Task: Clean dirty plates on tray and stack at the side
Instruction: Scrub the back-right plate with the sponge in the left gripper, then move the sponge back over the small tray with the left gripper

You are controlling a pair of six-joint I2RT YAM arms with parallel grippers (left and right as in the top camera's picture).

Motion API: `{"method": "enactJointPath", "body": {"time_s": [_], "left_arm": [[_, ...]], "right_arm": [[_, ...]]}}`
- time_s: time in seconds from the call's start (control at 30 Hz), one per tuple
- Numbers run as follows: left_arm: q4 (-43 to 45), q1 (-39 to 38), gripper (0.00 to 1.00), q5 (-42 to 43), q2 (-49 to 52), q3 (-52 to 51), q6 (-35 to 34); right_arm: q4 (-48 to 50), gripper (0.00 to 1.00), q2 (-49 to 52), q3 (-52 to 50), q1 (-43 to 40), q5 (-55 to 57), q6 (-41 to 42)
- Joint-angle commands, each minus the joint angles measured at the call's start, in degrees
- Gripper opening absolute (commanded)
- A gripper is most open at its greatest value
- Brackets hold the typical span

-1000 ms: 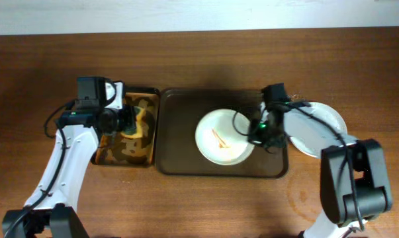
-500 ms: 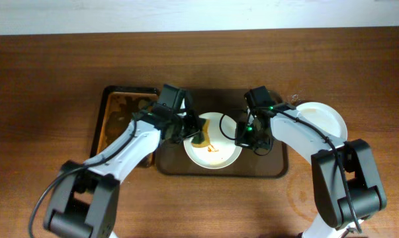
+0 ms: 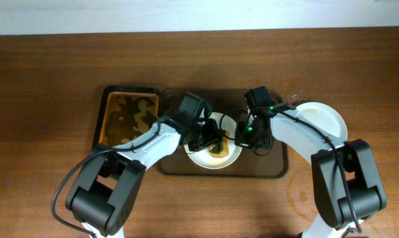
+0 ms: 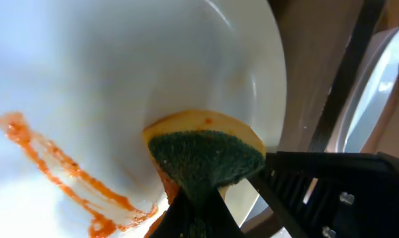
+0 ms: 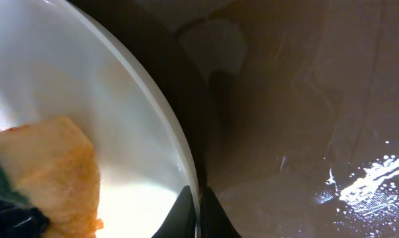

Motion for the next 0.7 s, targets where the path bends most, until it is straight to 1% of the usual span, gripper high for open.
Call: {"method": "enactJointPath", "body": {"time_s": [0.0,0.1,0.27,0.3,0.37,0.47,0.57,0.6,0.67], "left_arm": [[-0.35,-0.15,0.00,-3.30,0.92,-0.17,-2.25],[-1.92,-0.35,0.00,-4.26,1.57,-0.46,-2.27],[-1.01,-2.82,0.00,-4.44,5.86,-0.61,-2.21],[-1.31,-2.82,0.00,-5.51,6.14,-0.61,-1.75],[-4.35,-2.25,0.00,-12.52,5.92,-0.59,-1.03],[-7.69,0.70,0.00,-17.79,5.11,-0.59,3.82],[-12.33,5.92,0.00,-24.28,0.94,-0.59,10.14],[-13.33,6.56,0.00,-25.68,-0.04,-0.59,10.91],[-13.55,6.95,0.00,-27.69,-1.75,-0.59,16.06]], "right_arm": [[0.13,0.04,0.50,-0.57,0.35,1.40,0.50],[0.11,0.04,0.50,-0.57,0.35,1.40,0.50],[0.13,0.04,0.50,-0.57,0.35,1.40,0.50],[0.11,0.04,0.50,-0.57,0.35,1.38,0.50],[0.11,0.04,0.50,-0.57,0.35,1.38,0.50],[0.09,0.04,0.50,-0.57,0.35,1.40,0.50],[-0.11,0.04,0.50,-0.57,0.35,1.42,0.50],[-0.11,0.04,0.50,-0.57,0.35,1.44,0.50],[-0.11,0.04,0.50,-0.57,0.35,1.64,0.50]]}}
